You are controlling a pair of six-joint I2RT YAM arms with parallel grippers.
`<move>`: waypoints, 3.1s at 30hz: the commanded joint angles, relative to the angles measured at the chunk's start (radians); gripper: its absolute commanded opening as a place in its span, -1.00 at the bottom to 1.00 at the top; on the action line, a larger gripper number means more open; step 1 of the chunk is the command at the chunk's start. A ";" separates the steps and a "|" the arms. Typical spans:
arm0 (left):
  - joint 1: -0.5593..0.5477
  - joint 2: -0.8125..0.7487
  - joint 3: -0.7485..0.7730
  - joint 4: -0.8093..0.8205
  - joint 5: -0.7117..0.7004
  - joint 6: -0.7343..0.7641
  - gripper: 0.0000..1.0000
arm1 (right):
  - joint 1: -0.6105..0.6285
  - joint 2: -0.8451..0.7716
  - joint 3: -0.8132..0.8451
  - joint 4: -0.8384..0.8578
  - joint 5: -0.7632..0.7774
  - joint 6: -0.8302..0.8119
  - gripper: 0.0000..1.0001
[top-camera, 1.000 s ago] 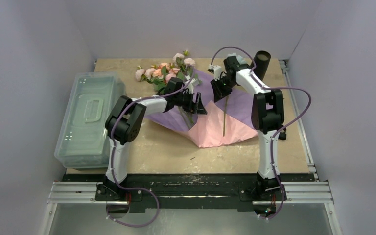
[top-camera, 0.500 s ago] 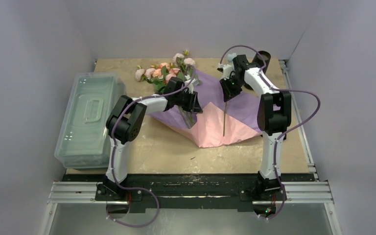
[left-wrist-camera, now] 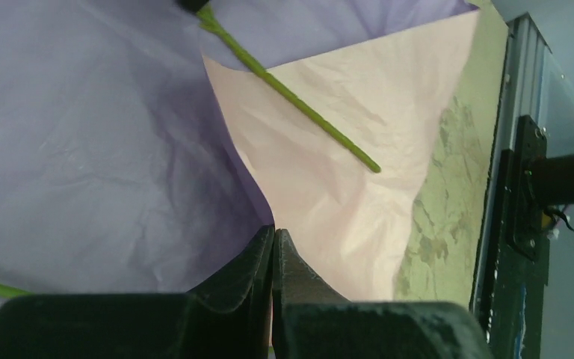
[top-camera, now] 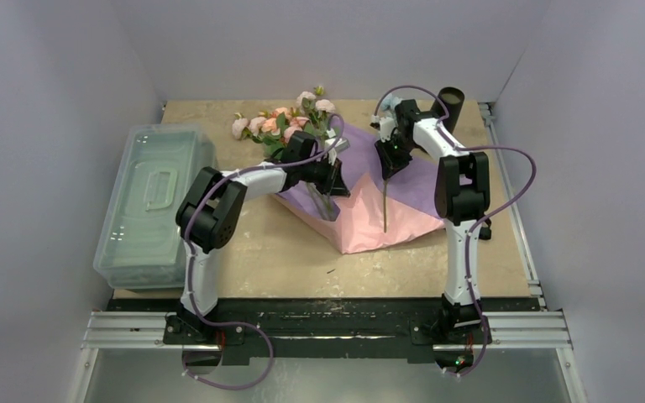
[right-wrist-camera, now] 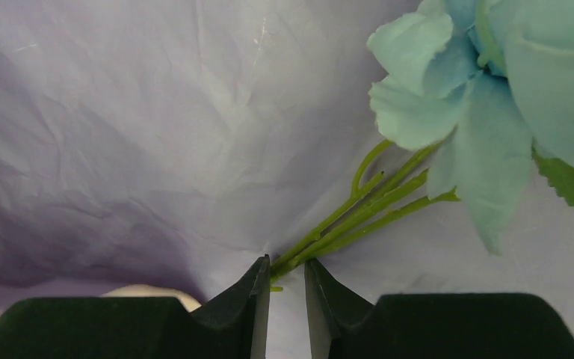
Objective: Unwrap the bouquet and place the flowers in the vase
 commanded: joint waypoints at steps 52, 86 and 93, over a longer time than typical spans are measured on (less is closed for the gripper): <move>-0.051 -0.571 -0.201 -0.047 0.037 0.329 0.65 | -0.027 -0.222 -0.047 -0.409 -0.306 -0.348 0.96; -0.028 -0.016 -0.129 -0.140 -0.369 0.079 0.02 | -0.016 -0.748 -0.822 -0.353 -0.103 -1.236 -0.52; -0.023 0.017 -0.101 -0.153 -0.364 0.066 0.01 | -0.012 -1.043 -1.060 -0.280 -0.014 -1.514 -0.40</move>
